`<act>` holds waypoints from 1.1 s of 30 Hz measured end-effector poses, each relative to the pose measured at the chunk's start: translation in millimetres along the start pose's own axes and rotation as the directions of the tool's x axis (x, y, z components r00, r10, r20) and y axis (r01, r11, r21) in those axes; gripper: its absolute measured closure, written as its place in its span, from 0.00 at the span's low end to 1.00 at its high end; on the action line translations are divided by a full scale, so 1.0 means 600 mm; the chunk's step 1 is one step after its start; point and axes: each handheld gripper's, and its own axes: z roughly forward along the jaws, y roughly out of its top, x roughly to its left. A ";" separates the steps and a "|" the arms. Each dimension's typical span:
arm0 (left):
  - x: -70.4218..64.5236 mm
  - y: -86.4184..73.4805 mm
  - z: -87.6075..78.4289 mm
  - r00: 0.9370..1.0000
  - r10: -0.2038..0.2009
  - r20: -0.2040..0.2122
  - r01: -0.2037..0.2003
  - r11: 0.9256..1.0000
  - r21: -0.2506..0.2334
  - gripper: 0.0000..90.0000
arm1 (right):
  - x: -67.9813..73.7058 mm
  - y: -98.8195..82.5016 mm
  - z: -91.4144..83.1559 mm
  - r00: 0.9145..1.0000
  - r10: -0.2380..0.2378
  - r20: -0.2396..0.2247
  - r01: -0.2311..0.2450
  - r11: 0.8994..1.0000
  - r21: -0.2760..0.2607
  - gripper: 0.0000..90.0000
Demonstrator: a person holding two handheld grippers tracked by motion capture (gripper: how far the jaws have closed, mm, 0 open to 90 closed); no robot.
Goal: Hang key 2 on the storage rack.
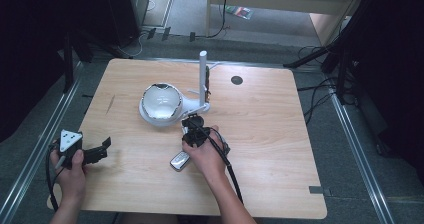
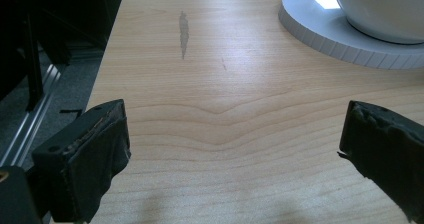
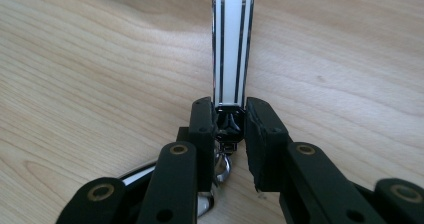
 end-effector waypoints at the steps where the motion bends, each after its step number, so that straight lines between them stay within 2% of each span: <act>1: 0.000 0.000 0.000 1.000 0.001 -0.001 -0.001 1.000 0.000 0.00 | -0.001 -0.001 -0.005 1.000 0.000 -0.002 0.000 1.000 -0.020 0.85; 4: -0.001 0.000 0.000 1.000 0.003 -0.002 -0.003 1.000 -0.001 0.00 | -0.005 -0.005 -0.019 1.000 0.003 0.001 -0.003 0.998 -0.062 0.84; 7: 0.000 0.000 0.000 1.000 0.003 -0.001 -0.003 1.000 0.000 0.00 | -0.011 -0.008 -0.034 0.999 0.011 -0.036 -0.015 0.995 -0.099 0.85; 13: 0.000 0.000 0.000 1.000 0.002 0.000 -0.002 1.000 0.000 0.00 | -0.016 -0.014 -0.059 0.998 0.027 -0.061 -0.038 0.984 -0.173 0.84; 18: 0.000 0.000 0.000 1.000 0.002 0.000 -0.002 1.000 0.001 0.00 | -0.022 -0.019 -0.078 0.998 0.003 -0.069 -0.021 0.965 -0.260 0.84; 21: 0.000 0.000 0.000 1.000 0.003 0.000 -0.003 1.000 0.001 0.00 | -0.026 -0.021 -0.091 0.997 -0.017 -0.075 -0.007 0.949 -0.316 0.84; 23: 0.000 0.000 0.000 1.000 0.004 -0.001 -0.004 1.000 0.002 0.00 | -0.027 -0.022 -0.098 0.996 -0.029 -0.082 -0.001 0.940 -0.342 0.84; 28: 0.000 0.000 0.001 1.000 0.007 -0.001 -0.007 1.000 0.003 0.00 | -0.033 -0.026 -0.114 0.997 -0.041 -0.067 0.011 0.916 -0.400 0.84; 30: 0.000 0.000 0.001 1.000 0.007 0.000 -0.007 1.000 0.002 0.00 | -0.038 -0.026 -0.118 0.997 -0.038 -0.074 0.004 0.911 -0.412 0.84; 33: 0.000 0.000 0.001 1.000 0.004 0.001 -0.004 1.000 0.001 0.00 | -0.044 -0.027 -0.124 0.997 -0.050 -0.065 0.016 0.894 -0.447 0.84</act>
